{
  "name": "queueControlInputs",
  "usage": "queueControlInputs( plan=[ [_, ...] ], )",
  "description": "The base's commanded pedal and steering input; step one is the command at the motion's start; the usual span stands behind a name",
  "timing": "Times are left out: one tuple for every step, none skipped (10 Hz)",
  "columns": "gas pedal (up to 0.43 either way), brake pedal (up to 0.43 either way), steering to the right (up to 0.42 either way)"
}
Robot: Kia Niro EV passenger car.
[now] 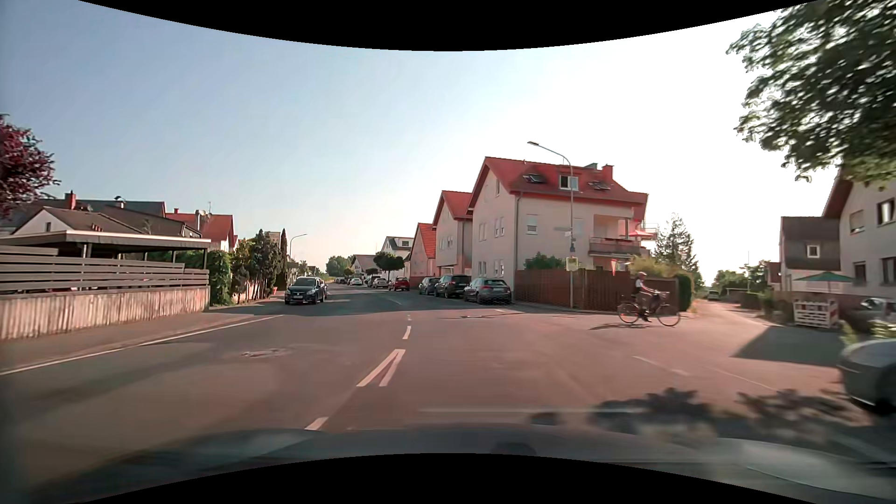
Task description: Follow the waypoints while adhering to traffic rules and regulations
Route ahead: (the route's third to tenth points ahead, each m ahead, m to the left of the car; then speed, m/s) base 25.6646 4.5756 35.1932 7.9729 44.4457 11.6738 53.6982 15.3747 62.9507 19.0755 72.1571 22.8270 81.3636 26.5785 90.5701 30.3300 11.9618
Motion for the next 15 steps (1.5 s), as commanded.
queueControlInputs(
  plan=[
    [0.067, 0.0, -0.052],
    [0.059, 0.0, -0.051],
    [0.059, 0.0, -0.052],
    [0.059, 0.0, -0.051],
    [0.059, 0.0, -0.052],
    [0.059, 0.0, -0.052],
    [0.059, 0.0, -0.051],
    [0.059, 0.0, -0.052],
    [0.059, 0.0, -0.051],
    [0.059, 0.0, -0.051],
    [0.059, 0.0, -0.051],
    [0.059, 0.0, -0.052],
    [0.059, 0.0, -0.052],
    [0.059, 0.0, -0.051],
    [0.059, 0.0, -0.051]
  ],
)
